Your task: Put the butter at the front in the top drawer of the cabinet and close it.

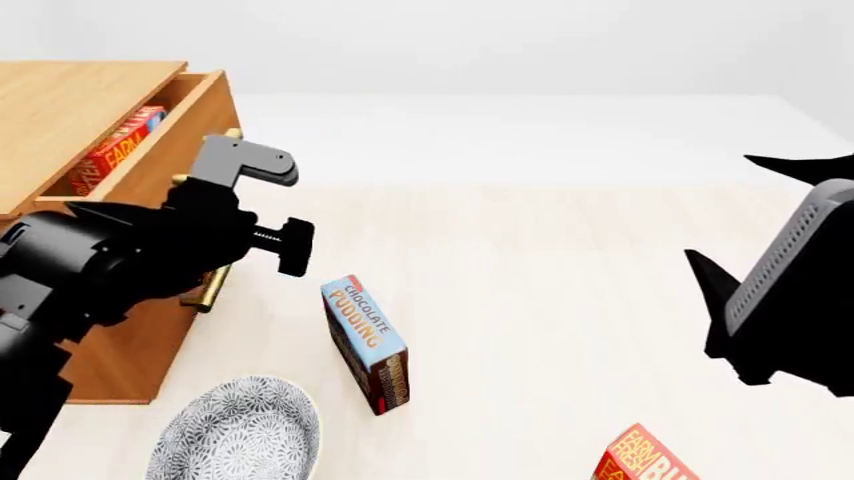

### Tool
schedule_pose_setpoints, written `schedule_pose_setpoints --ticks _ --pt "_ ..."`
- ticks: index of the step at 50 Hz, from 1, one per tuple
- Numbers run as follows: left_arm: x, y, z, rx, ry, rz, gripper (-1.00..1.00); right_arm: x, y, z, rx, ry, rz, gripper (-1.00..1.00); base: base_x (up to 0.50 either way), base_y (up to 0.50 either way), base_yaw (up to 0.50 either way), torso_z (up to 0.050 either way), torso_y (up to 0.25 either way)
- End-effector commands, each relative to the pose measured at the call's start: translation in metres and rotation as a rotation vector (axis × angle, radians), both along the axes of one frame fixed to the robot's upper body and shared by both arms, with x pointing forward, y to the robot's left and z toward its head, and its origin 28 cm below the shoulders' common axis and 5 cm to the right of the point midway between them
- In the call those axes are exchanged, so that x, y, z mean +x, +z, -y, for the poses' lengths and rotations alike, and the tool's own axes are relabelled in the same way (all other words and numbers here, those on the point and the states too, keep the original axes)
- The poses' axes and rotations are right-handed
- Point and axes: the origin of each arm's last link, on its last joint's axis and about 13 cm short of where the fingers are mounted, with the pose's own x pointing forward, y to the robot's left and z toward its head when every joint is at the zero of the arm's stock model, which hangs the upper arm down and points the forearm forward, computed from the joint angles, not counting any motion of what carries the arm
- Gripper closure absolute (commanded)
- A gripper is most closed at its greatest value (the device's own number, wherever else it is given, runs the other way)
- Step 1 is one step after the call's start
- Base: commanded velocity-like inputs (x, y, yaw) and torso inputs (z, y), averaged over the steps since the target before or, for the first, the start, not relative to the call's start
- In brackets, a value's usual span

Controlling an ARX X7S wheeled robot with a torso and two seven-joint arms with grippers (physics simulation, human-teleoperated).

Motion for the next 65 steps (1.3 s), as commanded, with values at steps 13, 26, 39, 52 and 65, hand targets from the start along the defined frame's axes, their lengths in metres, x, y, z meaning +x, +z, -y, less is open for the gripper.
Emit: schedule_pose_setpoints --ticks 13,26,39,52,65 --pt "-0.01 0.002 -0.038 0.024 0.114 0.007 -1.0 0.001 -0.001 -0.002 -0.001 0.0 -0.003 -1.0 0.0 0.0 0.0 0.0 0.0" --pt "-0.017 0.007 -0.052 0.025 0.148 0.017 -1.0 0.0 -0.003 -0.002 0.001 0.001 -0.008 -1.0 0.0 0.0 0.0 0.0 0.0" --pt "-0.024 0.01 -0.067 0.024 0.192 0.022 -1.0 0.001 0.0 -0.004 -0.004 0.005 -0.009 -1.0 0.0 0.0 0.0 0.0 0.0" --pt "-0.036 0.009 -0.072 0.011 0.191 0.029 -1.0 -0.001 0.0 -0.005 0.0 0.011 -0.007 -1.0 0.0 0.0 0.0 0.0 0.0" --pt "-0.073 0.013 -0.048 -0.013 0.006 0.113 -1.0 -0.004 -0.005 -0.012 0.183 -0.017 0.042 -1.0 0.0 0.0 0.0 0.0 0.001"
